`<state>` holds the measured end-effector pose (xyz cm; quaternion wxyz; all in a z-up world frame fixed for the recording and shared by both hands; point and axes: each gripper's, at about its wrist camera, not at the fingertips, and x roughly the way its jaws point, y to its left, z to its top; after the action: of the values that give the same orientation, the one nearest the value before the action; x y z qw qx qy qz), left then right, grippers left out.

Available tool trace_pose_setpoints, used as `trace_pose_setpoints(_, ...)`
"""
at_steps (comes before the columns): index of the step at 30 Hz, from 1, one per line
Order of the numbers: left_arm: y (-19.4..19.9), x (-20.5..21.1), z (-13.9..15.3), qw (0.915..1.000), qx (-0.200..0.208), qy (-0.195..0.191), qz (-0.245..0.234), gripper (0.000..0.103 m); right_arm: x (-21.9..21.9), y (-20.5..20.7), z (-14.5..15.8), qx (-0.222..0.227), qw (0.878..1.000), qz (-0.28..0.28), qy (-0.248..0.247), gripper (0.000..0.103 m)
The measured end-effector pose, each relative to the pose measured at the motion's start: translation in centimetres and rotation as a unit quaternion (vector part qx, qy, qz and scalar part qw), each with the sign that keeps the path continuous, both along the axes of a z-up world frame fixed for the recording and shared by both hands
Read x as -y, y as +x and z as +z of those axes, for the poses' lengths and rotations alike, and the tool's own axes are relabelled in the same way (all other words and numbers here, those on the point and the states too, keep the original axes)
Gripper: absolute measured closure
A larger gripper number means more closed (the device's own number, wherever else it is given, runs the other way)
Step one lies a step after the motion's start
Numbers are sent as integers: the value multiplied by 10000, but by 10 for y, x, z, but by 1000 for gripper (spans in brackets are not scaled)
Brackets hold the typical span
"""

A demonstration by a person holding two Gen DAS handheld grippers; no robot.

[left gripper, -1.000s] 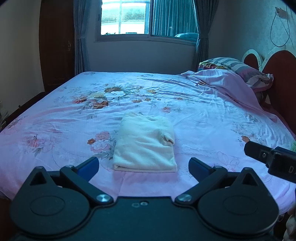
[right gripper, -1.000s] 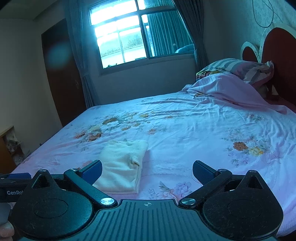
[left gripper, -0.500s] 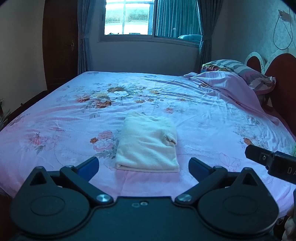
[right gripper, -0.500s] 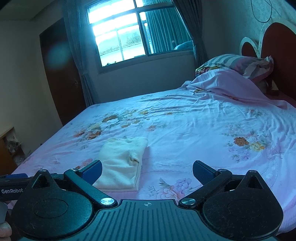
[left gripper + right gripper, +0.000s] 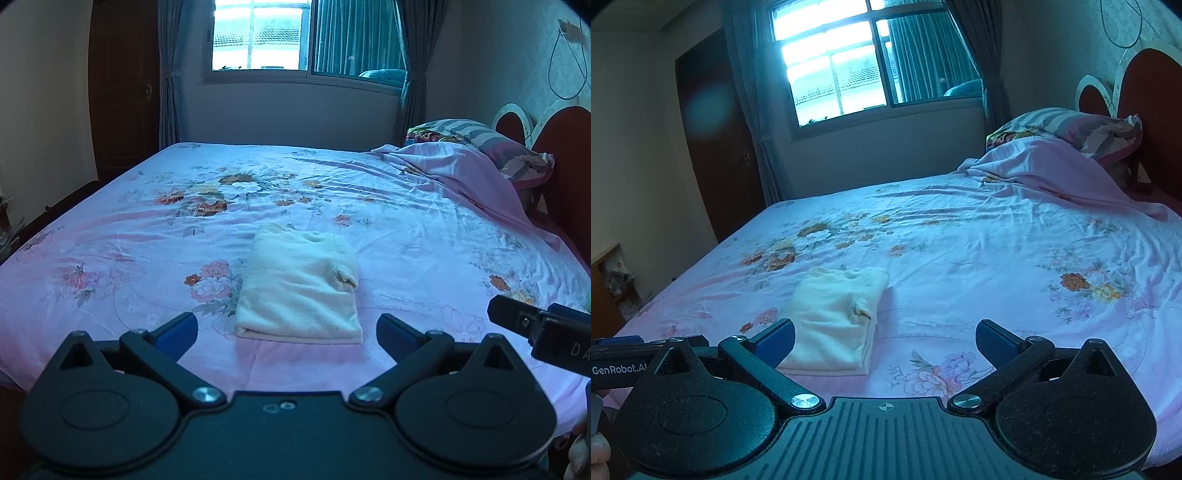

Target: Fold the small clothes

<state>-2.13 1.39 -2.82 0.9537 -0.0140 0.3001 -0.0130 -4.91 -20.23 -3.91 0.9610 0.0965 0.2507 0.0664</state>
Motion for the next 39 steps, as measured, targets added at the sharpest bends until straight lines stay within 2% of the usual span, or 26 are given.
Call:
trace_pose_setpoints(8, 1, 0, 0, 10000, -22, 26, -45, 2, -4, 0, -3, -29, 9999, 41, -116, 0)
trace_pose_setpoints(39, 6, -2, -3, 9999, -74, 100, -112, 2, -4, 2, -10, -125, 9999, 14, -75, 0)
